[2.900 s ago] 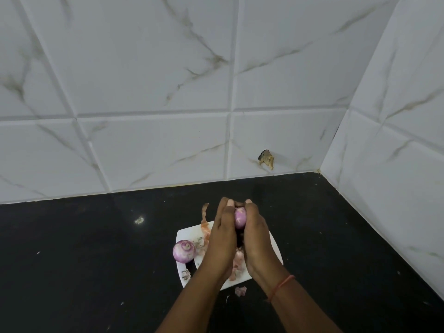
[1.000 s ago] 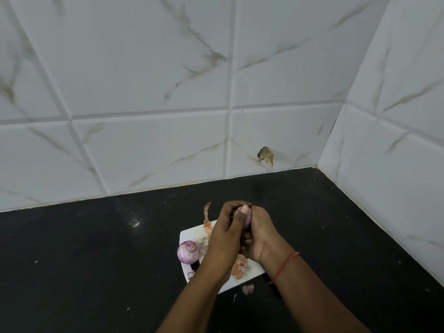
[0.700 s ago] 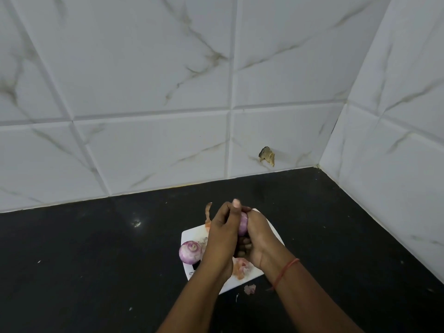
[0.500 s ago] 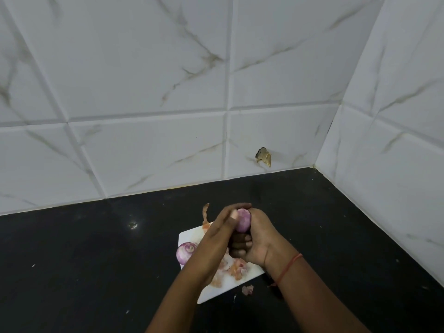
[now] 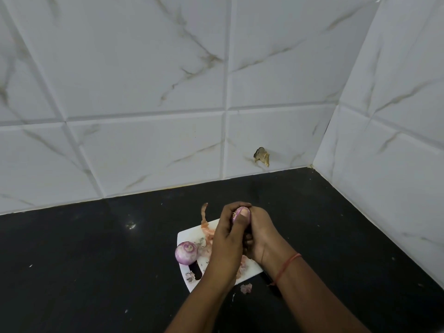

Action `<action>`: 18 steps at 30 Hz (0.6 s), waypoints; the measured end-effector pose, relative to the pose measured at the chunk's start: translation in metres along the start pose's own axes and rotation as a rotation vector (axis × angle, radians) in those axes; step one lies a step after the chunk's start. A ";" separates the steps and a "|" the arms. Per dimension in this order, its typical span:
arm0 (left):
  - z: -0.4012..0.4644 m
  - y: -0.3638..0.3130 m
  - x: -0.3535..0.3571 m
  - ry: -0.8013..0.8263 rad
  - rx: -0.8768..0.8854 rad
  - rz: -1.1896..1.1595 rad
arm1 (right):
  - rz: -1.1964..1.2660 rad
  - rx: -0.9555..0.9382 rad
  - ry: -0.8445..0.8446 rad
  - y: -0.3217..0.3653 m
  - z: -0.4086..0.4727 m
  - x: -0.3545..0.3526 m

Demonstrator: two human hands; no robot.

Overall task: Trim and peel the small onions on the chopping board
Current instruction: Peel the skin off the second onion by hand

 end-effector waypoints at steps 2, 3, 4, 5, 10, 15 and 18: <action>-0.001 0.000 0.003 -0.031 -0.027 -0.005 | -0.028 -0.016 -0.011 -0.002 -0.001 -0.001; -0.001 0.001 0.004 -0.046 -0.044 -0.019 | -0.045 -0.022 -0.007 -0.004 -0.003 0.000; -0.001 0.001 0.005 -0.058 -0.067 -0.035 | -0.064 -0.040 -0.028 -0.004 -0.003 0.001; 0.000 0.000 0.005 -0.070 -0.095 -0.055 | -0.077 -0.047 -0.064 -0.004 -0.004 0.002; 0.009 -0.010 0.007 -0.176 -0.245 -0.154 | -0.205 -0.106 -0.033 -0.008 -0.004 0.003; 0.019 -0.017 -0.002 -0.190 -0.258 -0.210 | -0.147 -0.218 -0.021 -0.009 0.006 0.013; 0.027 -0.019 -0.007 -0.233 -0.313 -0.234 | -0.109 -0.021 -0.129 -0.001 0.006 0.019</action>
Point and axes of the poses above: each hand's wrist, its own z-axis towards the middle knuckle, its own x-axis out of the palm, y = z × x, the point moved 1 cm from there along z, towards the middle knuckle, and after that the axes turned 13 degrees about x, right-handed, at the moved point
